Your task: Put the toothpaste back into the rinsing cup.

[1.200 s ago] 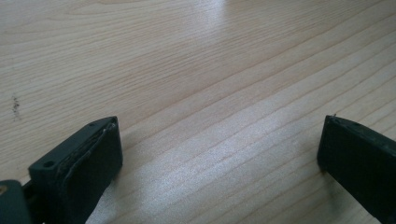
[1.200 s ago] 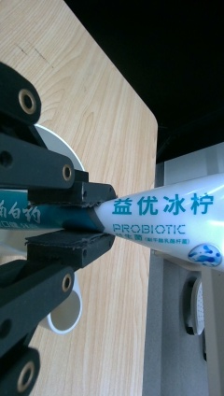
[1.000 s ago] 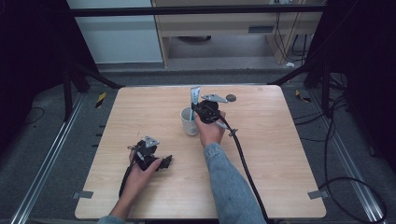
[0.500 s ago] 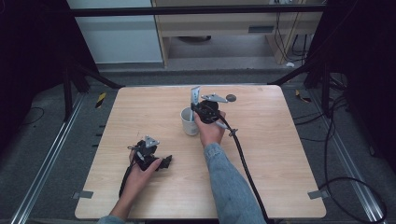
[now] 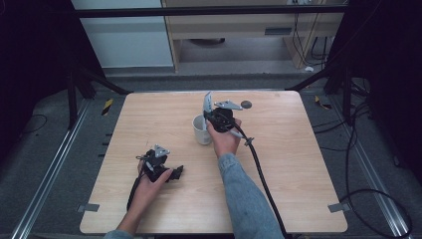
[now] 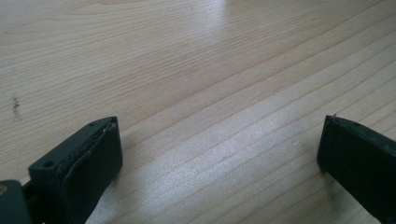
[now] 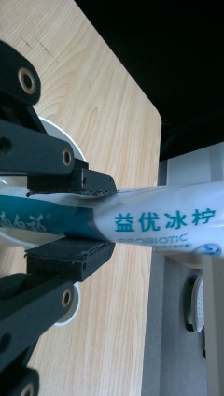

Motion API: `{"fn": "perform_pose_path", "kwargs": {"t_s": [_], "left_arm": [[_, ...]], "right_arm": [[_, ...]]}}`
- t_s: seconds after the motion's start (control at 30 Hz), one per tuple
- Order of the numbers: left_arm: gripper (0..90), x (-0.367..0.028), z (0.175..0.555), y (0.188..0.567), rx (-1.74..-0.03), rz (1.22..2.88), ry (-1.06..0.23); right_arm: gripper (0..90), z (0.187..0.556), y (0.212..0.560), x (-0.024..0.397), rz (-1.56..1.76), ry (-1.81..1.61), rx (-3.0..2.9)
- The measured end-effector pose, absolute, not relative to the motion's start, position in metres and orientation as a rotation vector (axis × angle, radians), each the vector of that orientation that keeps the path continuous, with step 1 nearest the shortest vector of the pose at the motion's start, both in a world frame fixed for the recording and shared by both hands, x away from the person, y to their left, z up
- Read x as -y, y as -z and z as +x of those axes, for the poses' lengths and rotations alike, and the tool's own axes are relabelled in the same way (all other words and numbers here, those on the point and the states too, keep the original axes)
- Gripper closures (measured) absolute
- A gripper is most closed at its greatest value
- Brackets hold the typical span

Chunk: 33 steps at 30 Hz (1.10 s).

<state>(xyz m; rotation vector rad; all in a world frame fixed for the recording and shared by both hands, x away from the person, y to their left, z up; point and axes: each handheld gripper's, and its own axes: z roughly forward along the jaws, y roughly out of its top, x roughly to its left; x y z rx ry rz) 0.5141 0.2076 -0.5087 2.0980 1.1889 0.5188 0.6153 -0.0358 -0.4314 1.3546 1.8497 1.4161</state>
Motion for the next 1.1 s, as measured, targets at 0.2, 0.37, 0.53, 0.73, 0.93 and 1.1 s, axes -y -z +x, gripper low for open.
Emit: {"fn": "perform_pose_path", "kwargs": {"t_s": [0.2,0.37,0.53,0.73,0.93,1.1], "left_arm": [[0.0,-0.208,0.514,0.509,-1.189,2.098,-0.519],[0.0,-0.207,0.514,0.509,-1.189,2.098,-0.519],[0.0,-0.207,0.514,0.509,-1.192,2.097,-0.522],[0.0,-0.207,0.515,0.509,-1.194,2.096,-0.522],[0.0,-0.207,0.515,0.508,-1.191,2.103,-0.521],[0.0,-0.207,0.515,0.508,-1.191,2.103,-0.521]], "right_arm": [[65.9,0.614,0.431,0.037,1.349,-1.409,-1.853],[65.7,0.612,0.430,0.036,1.344,-1.414,-1.858],[64.9,0.610,0.426,0.036,1.330,-1.413,-1.859],[63.9,0.605,0.418,0.039,1.313,-1.414,-1.863],[62.9,0.601,0.411,0.041,1.298,-1.397,-1.865],[61.7,0.601,0.405,0.045,1.306,-1.376,-1.876]]}}
